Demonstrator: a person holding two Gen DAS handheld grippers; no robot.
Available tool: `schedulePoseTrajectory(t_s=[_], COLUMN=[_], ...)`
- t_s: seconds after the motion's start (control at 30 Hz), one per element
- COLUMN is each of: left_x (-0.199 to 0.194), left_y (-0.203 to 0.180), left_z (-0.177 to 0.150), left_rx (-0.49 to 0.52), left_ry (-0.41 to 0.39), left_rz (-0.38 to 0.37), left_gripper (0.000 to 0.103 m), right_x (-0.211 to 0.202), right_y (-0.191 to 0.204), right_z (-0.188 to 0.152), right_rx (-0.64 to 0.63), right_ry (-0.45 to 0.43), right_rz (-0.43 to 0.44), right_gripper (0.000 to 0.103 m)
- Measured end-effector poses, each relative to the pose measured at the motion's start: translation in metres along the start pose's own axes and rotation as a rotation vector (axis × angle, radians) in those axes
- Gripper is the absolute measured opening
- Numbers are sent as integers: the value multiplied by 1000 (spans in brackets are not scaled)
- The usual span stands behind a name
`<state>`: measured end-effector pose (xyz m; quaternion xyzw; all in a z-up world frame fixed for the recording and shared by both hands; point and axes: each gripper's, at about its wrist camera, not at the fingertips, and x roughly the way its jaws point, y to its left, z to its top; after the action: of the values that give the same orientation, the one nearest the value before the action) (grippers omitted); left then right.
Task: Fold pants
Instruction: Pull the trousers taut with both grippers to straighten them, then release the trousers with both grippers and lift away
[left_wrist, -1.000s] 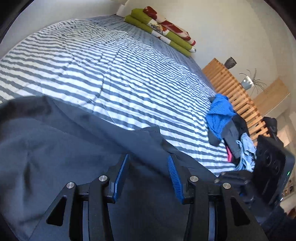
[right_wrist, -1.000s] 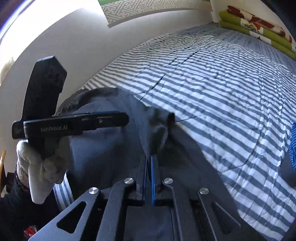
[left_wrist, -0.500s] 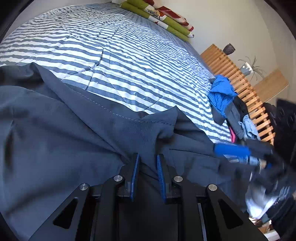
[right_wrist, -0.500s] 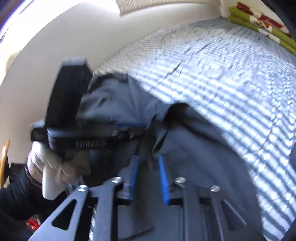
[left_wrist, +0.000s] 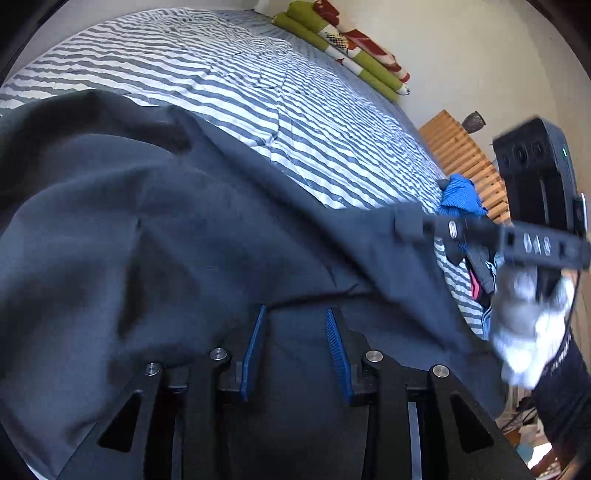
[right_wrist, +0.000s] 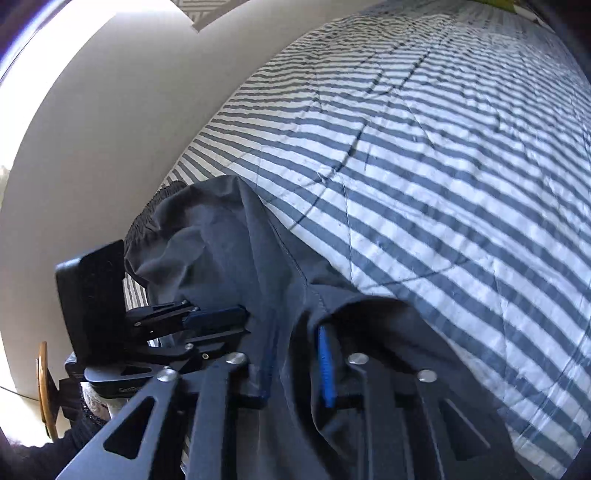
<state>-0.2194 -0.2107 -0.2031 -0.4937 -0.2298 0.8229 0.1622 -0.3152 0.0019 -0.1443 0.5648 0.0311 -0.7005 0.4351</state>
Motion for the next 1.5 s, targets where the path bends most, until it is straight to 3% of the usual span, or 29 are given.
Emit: schedulePoseTrajectory(t_s=[0.1,0.23,0.3,0.43,0.5,0.6,0.7,0.9,1.0,1.07,1.13,1.27,1.4,1.5], left_x=[1,0,0,-1,-4,-19,-52,-136,-142,-131,-135,-157,-169,-142], left_y=[-4,-5,-6,-8,-8,-5,9,65,107,134,133,101,45,-17], left_z=[-2,-2,-3,-2,-2,-4,-6,-21,-27,-29,-30,-33,-36,-46], left_rx=[27,31,38,33,30,34,25,-104,-170,-238,-223,-180,-82,18], left_ry=[3,5,4,4,1,-37,-116,-316,-299,-247,-263,-330,-364,-314], left_rz=[20,24,27,36,40,67,147,261,416,365,364,357,237,149], left_gripper=[36,36,36,36,36,37,38,40,39,35,35,37,40,42], right_x=[-2,18,9,-30,-38,-28,-4,16,29,39,35,-25,-120,-190], right_y=[-26,-71,-79,-70,-52,-15,11,41,53,56,57,63,59,42], right_z=[26,48,47,34,23,-1,-32,-72,-89,-97,-100,-113,-156,-204], right_rx=[71,150,154,177,137,59,-3,-63,-105,-131,-129,-81,-23,69], right_ry=[-38,9,-15,-133,-143,-106,-41,35,81,103,97,-1,-142,-256], right_rz=[-33,-278,-323,-283,-241,-172,-148,-108,-139,-187,-223,-207,-247,-318], right_gripper=[6,9,9,9,10,10,10,10,10,11,11,11,24,32])
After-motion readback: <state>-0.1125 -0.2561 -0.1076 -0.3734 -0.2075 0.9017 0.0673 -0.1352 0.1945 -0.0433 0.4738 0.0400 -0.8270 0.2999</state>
